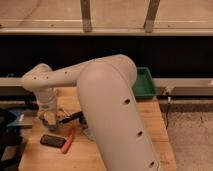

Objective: Place brush in plastic cup

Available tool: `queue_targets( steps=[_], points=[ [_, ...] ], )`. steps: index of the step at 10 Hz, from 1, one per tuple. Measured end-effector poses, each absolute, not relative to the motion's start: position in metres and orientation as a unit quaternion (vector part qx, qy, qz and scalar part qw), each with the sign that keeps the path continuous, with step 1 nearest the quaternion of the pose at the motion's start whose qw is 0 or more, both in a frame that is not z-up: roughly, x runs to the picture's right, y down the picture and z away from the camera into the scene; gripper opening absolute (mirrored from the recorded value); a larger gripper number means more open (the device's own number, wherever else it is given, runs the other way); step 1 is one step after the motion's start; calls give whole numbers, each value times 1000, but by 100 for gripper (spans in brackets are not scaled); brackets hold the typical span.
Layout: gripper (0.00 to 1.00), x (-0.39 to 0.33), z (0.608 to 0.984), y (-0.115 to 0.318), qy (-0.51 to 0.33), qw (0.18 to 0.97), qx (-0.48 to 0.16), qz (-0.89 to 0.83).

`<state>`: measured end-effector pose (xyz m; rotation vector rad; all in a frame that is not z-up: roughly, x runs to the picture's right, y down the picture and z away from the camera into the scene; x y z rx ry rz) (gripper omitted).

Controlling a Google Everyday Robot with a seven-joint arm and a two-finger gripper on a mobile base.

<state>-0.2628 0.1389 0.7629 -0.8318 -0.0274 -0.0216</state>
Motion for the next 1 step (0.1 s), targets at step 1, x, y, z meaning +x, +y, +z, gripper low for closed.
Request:
queue_targets(
  steps=[1],
  points=[
    [4,-263,767,141,-18,913,-408,-9]
  ],
)
